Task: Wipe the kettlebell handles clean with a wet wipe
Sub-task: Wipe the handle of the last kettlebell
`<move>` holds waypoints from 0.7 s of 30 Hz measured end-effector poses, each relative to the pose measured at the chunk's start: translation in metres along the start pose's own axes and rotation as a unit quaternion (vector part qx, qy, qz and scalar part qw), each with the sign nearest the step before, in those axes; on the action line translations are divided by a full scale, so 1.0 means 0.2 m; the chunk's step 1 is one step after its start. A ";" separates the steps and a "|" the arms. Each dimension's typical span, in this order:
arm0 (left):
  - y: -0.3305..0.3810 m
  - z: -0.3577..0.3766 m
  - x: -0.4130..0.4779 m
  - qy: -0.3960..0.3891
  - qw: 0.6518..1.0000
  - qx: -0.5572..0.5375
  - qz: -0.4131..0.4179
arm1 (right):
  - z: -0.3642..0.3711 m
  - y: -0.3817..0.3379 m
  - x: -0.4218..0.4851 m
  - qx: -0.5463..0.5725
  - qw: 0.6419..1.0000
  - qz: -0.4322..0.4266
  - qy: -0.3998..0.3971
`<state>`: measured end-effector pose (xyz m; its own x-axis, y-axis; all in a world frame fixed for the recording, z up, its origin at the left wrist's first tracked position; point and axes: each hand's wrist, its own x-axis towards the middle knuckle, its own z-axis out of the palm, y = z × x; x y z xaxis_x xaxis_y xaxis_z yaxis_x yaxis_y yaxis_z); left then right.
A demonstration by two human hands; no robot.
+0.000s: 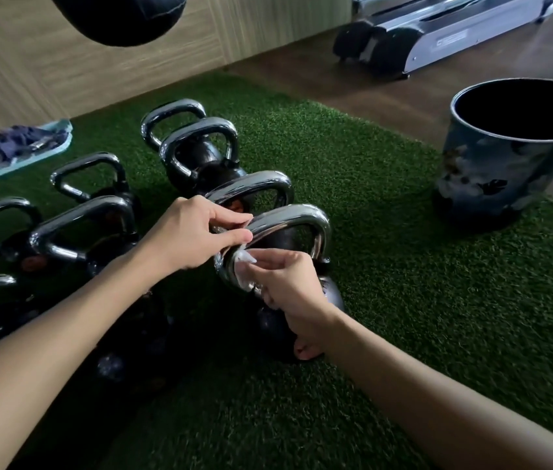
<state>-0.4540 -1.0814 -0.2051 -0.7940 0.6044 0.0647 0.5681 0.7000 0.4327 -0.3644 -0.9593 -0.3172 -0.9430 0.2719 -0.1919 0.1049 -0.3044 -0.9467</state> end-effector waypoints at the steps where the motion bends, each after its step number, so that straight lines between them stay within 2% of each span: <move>1: -0.01 0.00 0.02 0.003 1.000 0.013 -0.005 | 0.00 0.01 0.00 0.001 1.000 -0.006 -0.004; 5: -0.07 0.00 0.06 -0.002 0.998 -0.007 -0.058 | 0.06 0.05 0.00 -0.115 0.988 -0.060 0.089; 7: -0.09 0.00 0.05 0.002 0.998 -0.017 -0.061 | 0.10 0.04 0.05 -0.073 0.988 -0.054 0.125; 11: -0.08 0.02 0.01 0.026 0.999 -0.025 -0.036 | 0.10 0.01 0.09 0.101 0.983 -0.002 0.153; 14: -0.07 0.03 -0.01 0.037 0.999 -0.029 -0.022 | 0.05 0.01 0.07 0.177 0.969 -0.027 0.173; 19: -0.05 0.03 -0.04 0.036 0.999 -0.029 -0.024 | 0.10 0.02 0.03 0.183 0.968 -0.015 0.173; 21: -0.03 0.03 -0.06 0.034 0.999 -0.031 -0.014 | 0.09 0.00 0.01 0.185 0.962 -0.016 0.202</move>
<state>-0.4465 -1.0911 -0.2134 -0.8240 0.5555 0.1118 0.5320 0.6905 0.4901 -0.3731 -0.9758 -0.3126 -0.7370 0.5959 -0.3191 -0.1130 -0.5740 -0.8110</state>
